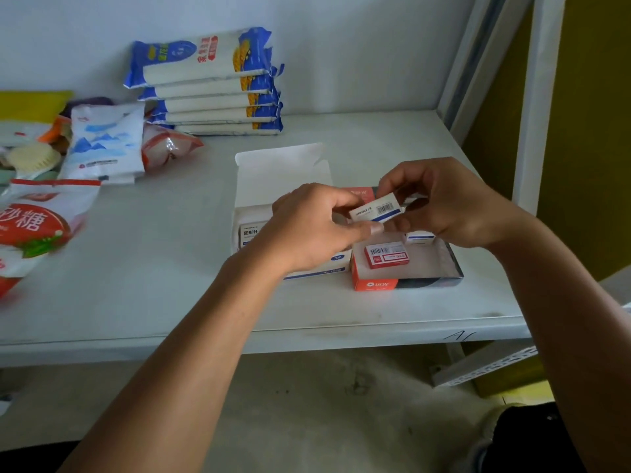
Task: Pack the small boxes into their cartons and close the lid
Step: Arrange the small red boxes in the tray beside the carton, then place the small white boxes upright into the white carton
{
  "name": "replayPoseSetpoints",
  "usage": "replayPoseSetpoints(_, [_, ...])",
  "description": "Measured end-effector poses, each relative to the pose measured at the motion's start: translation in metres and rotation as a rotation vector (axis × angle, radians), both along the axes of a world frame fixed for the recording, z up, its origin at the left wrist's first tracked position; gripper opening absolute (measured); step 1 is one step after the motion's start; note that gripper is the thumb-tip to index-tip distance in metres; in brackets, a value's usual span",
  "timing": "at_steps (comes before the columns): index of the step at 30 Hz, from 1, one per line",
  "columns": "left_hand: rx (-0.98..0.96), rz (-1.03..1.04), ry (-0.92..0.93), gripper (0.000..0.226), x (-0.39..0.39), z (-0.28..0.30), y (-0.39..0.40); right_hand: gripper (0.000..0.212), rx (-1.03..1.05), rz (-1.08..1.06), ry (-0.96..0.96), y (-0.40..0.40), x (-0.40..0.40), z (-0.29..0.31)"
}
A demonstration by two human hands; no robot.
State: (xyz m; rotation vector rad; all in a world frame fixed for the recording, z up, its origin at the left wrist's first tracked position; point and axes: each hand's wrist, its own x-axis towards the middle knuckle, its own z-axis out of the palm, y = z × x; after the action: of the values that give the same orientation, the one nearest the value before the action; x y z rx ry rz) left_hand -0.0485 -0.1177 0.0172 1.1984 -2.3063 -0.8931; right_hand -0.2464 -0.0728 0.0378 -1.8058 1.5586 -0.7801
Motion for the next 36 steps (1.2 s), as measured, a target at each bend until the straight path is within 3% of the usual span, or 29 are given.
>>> replayPoseSetpoints(5, [0.032, 0.019, 0.112, 0.053, 0.006, 0.004, -0.001, 0.037, 0.048, 0.051, -0.097, 0.001, 0.007, 0.001])
replayPoseSetpoints(9, [-0.083, 0.062, 0.165, 0.055, 0.012, 0.003, 0.000, 0.056, 0.109, 0.050, -0.204, 0.000, 0.012, 0.001])
replayPoseSetpoints(13, [-0.169, 0.048, 0.120, 0.056, 0.023, 0.003, 0.001, 0.040, 0.041, 0.039, -0.102, -0.006, 0.027, -0.001])
replayPoseSetpoints(19, [-0.006, 0.035, 0.100, 0.047, 0.053, 0.009, -0.001, 0.043, 0.033, 0.081, -0.228, -0.009, 0.048, -0.002])
replayPoseSetpoints(22, [0.001, 0.074, 0.097, 0.039, 0.058, 0.007, -0.003, 0.043, -0.029, -0.033, -0.292, -0.017, 0.062, -0.010])
replayPoseSetpoints(25, [-0.043, 0.173, 0.097, 0.029, 0.061, 0.003, -0.006, 0.017, -0.114, -0.226, -0.332, -0.027, 0.079, -0.017])
replayPoseSetpoints(27, [-0.110, 0.230, 0.065, 0.036, 0.061, -0.001, -0.006, 0.006, -0.026, -0.291, -0.455, -0.032, 0.092, -0.016])
replayPoseSetpoints(30, [-0.162, 0.236, 0.040, 0.038, 0.063, -0.001, -0.005, 0.027, 0.019, -0.209, -0.393, -0.039, 0.106, -0.018])
replayPoseSetpoints(33, [-0.024, 0.190, 0.117, 0.048, 0.073, 0.002, -0.008, 0.050, 0.048, -0.254, -0.367, -0.044, 0.112, -0.020])
replayPoseSetpoints(35, [0.066, 0.200, 0.163, 0.063, 0.082, 0.004, -0.010, 0.055, 0.093, -0.279, -0.369, -0.045, 0.110, -0.016])
replayPoseSetpoints(36, [0.091, 0.210, 0.177, 0.060, 0.086, 0.005, -0.012, 0.056, 0.116, -0.258, -0.363, -0.045, 0.108, -0.013])
